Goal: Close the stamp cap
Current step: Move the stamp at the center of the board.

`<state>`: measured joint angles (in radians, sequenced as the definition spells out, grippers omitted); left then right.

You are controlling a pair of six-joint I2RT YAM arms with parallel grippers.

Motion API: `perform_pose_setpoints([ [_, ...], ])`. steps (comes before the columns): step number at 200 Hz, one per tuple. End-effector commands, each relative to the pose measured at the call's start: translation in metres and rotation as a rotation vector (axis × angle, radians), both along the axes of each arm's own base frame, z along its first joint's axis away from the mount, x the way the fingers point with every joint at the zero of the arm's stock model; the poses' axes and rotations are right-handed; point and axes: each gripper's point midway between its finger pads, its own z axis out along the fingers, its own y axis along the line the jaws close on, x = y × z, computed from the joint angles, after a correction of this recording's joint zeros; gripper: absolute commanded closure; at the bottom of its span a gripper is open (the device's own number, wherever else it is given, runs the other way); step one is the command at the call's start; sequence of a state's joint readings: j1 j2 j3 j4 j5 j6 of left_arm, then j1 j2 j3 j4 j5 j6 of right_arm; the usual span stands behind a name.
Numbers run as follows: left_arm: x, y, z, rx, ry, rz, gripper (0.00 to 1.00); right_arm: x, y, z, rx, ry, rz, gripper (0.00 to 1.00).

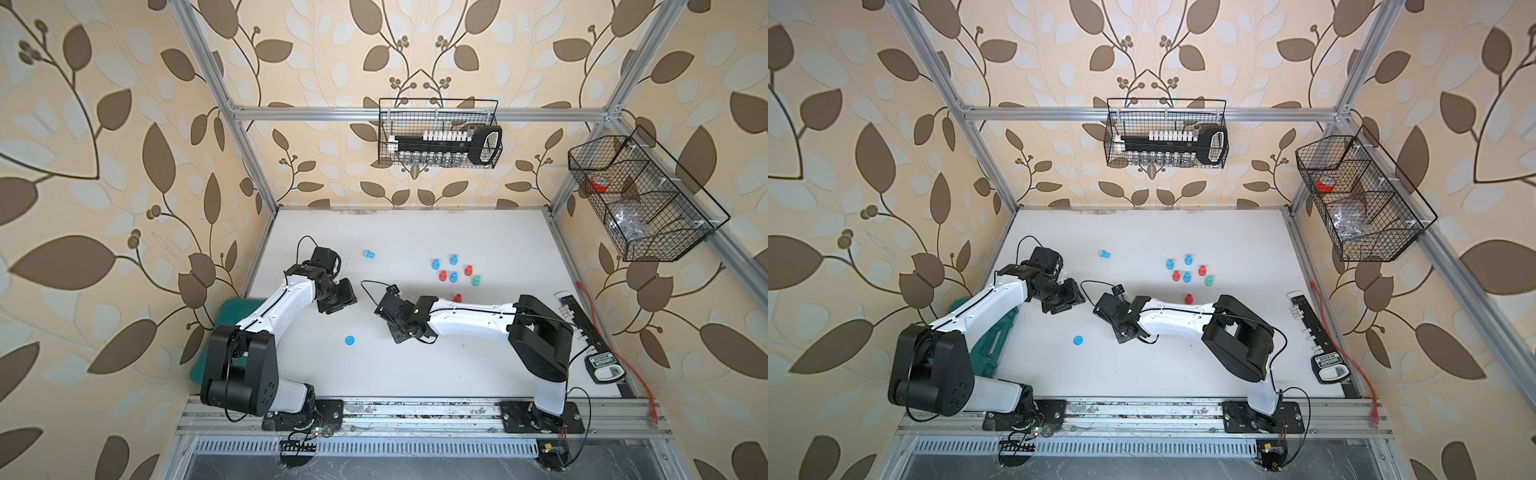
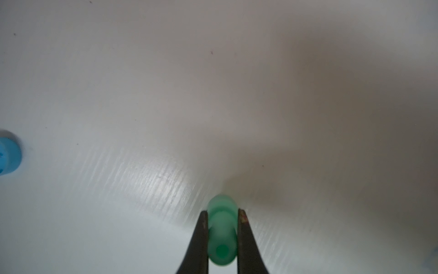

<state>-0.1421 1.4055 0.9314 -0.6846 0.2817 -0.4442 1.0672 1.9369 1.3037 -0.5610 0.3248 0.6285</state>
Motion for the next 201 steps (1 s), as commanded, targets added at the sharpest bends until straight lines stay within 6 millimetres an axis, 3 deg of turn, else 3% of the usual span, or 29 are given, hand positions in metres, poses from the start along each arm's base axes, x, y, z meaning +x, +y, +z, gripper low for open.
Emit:
perform_pose_setpoints([
  [1,0.005,0.002,0.005,0.0,-0.008,-0.006,0.51,-0.018,-0.029,-0.045,-0.141,0.077,-0.023,1.0],
  [35,0.005,0.003,0.006,0.001,-0.01,-0.005,0.51,0.001,-0.045,-0.045,-0.149,0.083,-0.069,1.0],
  [86,0.007,0.003,0.009,-0.003,-0.019,-0.003,0.51,0.063,-0.086,-0.034,-0.165,0.079,-0.136,1.0],
  [114,0.007,0.004,0.01,-0.002,-0.021,0.001,0.5,0.087,-0.104,-0.028,-0.173,0.086,-0.164,0.98],
  [159,0.008,0.004,0.01,-0.007,-0.022,0.002,0.49,0.101,-0.109,-0.026,-0.173,0.097,-0.173,0.93],
  [201,0.013,0.003,0.011,-0.008,-0.022,-0.004,0.46,0.103,-0.106,-0.021,-0.163,0.097,-0.179,0.75],
])
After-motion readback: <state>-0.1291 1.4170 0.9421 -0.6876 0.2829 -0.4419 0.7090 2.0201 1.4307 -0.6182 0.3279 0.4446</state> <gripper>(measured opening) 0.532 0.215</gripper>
